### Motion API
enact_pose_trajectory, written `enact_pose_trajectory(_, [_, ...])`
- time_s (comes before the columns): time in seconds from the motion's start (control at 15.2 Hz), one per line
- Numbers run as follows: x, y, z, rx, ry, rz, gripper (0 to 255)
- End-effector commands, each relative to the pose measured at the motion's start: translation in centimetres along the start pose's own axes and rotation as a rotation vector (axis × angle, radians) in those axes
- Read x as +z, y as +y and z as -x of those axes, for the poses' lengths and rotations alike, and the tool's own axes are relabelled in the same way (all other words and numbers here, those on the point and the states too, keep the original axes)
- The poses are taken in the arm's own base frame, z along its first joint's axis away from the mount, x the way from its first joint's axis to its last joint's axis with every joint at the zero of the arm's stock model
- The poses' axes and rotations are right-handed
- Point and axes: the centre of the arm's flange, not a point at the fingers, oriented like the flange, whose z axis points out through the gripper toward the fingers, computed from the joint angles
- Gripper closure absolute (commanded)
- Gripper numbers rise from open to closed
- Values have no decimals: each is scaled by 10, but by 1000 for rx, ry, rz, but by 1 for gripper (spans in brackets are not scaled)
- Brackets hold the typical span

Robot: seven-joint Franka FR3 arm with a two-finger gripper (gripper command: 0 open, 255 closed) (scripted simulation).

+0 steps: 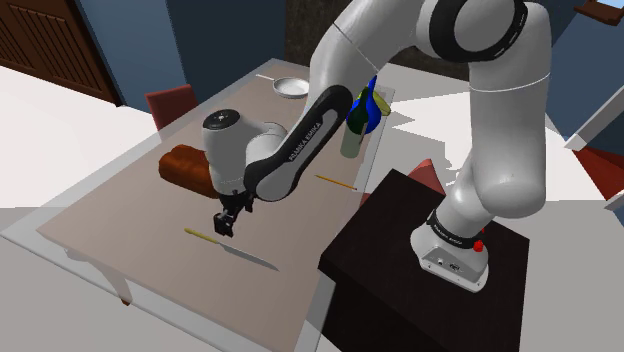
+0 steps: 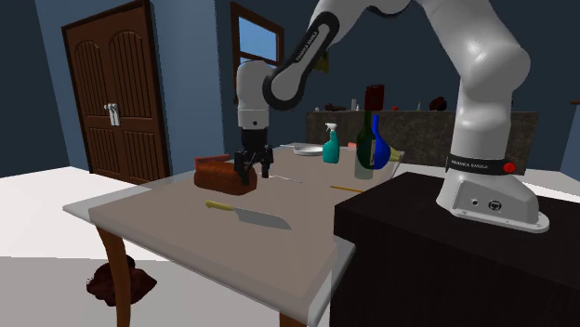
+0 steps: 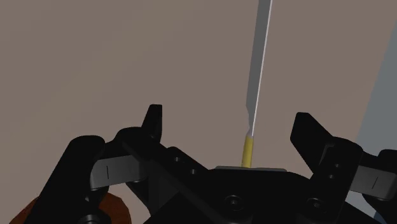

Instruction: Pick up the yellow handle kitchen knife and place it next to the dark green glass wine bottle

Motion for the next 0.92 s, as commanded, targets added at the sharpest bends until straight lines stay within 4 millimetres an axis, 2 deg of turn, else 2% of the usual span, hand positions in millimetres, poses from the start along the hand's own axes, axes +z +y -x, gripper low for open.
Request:
enact_pose_trajectory(0.0, [20, -15, -9, -18, -6, 1, 0])
enact_pose_trajectory(0.26, [59, -42, -23, -51, -17, 3, 0])
enact_pose_trajectory(0.73, [96, -42, -22, -51, -17, 3, 0])
enact_pose_trajectory(0.86, [99, -42, -22, -51, -17, 3, 0])
